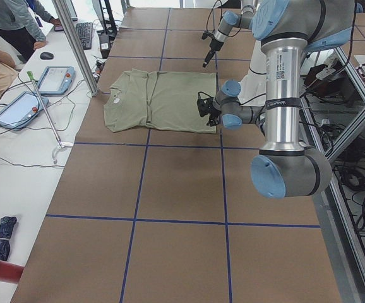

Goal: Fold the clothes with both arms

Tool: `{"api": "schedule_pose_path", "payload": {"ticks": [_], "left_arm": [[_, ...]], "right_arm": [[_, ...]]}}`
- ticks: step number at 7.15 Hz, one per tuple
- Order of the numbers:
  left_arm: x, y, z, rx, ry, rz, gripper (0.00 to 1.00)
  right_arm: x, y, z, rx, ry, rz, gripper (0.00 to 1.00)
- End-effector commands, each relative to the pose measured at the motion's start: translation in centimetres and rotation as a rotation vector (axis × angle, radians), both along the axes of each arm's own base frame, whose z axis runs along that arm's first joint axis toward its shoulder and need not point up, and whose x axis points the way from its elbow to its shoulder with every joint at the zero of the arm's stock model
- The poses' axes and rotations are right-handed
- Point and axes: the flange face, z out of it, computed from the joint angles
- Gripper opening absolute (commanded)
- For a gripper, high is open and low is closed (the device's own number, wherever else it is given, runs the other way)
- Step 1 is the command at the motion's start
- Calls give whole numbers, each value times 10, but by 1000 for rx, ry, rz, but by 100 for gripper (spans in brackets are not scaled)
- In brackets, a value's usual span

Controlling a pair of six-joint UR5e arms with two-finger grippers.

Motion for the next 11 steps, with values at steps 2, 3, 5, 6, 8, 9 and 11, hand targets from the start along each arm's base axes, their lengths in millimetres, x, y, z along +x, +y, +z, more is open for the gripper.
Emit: {"api": "schedule_pose_path", "payload": {"ticks": [2,3,5,6,8,9,11], "left_arm": [[19,19,18,-54,-21,-1,49],[19,20,20,-28,-31,18,50],[18,20,23,-26,-39,21,50],[23,19,30,-27,-52,22,50],[29,18,43,-28,-77,25,50],[31,18,43,-4,-82,38,50],[32,18,41,-2,-80,41,50]], "right_arm": [[-1,1,-1,3,-7,20,84],[-1,1,-1,4,-6,21,85],[0,0,3,12,3,35,88],[0,0,3,12,3,34,88],[-1,1,3,13,3,34,89],[-2,1,4,13,6,33,90],[-2,3,4,26,9,46,90]]}}
